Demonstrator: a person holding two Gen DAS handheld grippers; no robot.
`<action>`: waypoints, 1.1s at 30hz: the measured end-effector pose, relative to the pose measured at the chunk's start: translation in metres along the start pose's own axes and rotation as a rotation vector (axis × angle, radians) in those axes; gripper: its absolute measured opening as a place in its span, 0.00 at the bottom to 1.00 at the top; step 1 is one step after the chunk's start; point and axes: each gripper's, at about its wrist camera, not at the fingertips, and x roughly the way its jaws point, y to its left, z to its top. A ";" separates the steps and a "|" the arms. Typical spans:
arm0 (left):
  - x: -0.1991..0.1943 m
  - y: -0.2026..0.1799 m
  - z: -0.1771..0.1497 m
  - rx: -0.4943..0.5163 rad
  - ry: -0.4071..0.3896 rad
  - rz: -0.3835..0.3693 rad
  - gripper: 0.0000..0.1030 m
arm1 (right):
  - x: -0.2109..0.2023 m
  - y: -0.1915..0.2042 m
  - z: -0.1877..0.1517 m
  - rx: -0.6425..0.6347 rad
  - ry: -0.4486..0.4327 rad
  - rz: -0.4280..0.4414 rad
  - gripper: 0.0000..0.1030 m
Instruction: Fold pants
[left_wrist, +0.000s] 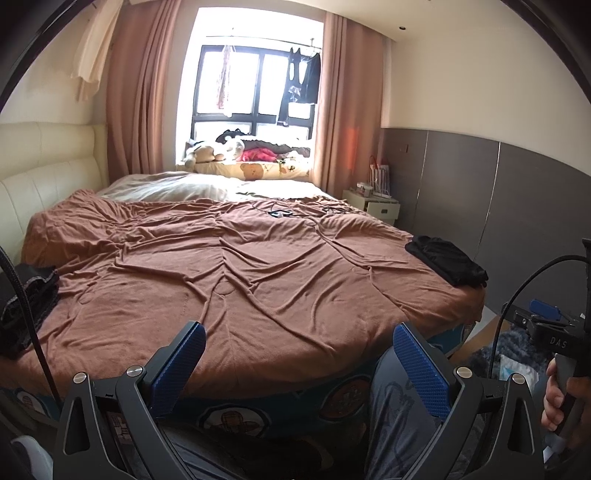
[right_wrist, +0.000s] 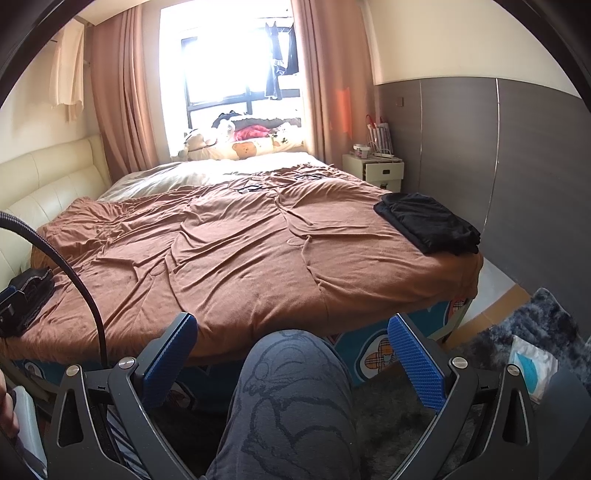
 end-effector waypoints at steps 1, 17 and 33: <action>0.000 0.000 0.000 -0.001 0.001 0.005 1.00 | 0.000 0.000 0.000 -0.001 -0.001 0.000 1.00; -0.001 0.003 0.002 -0.009 -0.006 0.015 1.00 | -0.003 -0.002 0.001 -0.021 -0.011 -0.010 1.00; -0.005 0.002 0.004 -0.004 -0.016 0.027 1.00 | -0.004 -0.006 0.003 -0.024 -0.012 -0.005 1.00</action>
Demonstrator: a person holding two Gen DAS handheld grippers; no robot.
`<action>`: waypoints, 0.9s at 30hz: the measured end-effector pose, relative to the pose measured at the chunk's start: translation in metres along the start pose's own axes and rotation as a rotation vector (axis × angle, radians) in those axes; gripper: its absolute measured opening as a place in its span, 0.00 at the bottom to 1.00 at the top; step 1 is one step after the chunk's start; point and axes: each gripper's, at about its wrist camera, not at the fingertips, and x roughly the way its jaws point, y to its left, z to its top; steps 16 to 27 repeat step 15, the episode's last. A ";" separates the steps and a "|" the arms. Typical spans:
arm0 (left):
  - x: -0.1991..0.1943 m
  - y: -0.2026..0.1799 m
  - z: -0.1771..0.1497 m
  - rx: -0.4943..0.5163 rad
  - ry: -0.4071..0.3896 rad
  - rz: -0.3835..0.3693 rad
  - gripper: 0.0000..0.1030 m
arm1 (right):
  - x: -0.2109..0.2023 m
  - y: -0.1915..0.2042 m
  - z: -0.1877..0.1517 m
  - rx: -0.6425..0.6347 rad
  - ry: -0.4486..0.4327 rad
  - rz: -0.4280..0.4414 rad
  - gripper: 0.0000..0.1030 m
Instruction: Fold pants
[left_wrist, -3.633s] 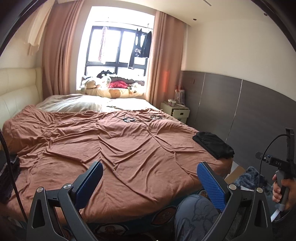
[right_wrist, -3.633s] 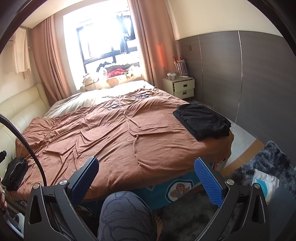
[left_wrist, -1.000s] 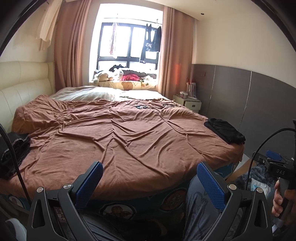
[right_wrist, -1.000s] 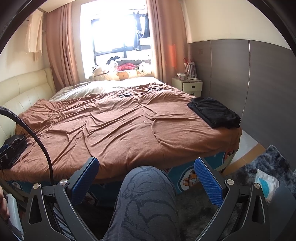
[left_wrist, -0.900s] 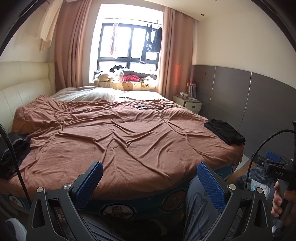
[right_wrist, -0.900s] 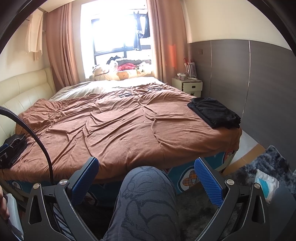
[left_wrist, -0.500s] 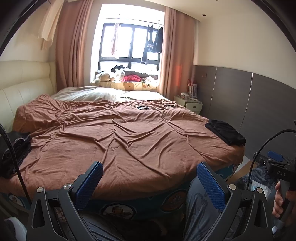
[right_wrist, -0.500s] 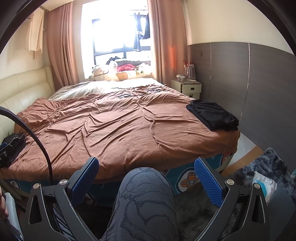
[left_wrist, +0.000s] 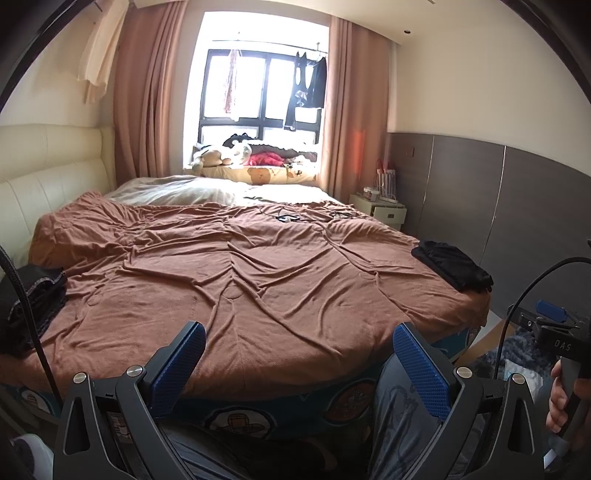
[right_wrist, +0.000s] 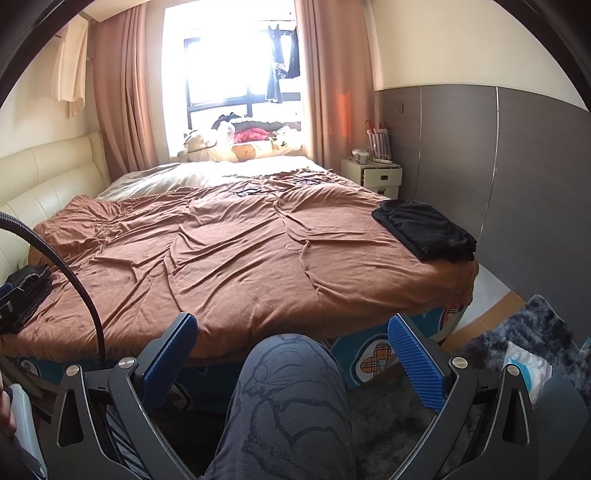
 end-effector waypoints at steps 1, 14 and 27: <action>-0.001 0.000 0.000 0.000 -0.001 0.000 1.00 | 0.000 0.000 0.000 0.000 0.000 0.001 1.00; -0.018 -0.002 0.003 0.023 -0.021 0.010 1.00 | -0.006 -0.003 0.003 0.003 -0.011 0.009 1.00; -0.020 -0.002 0.004 0.024 -0.023 0.010 1.00 | -0.007 -0.003 0.003 0.005 -0.014 0.011 1.00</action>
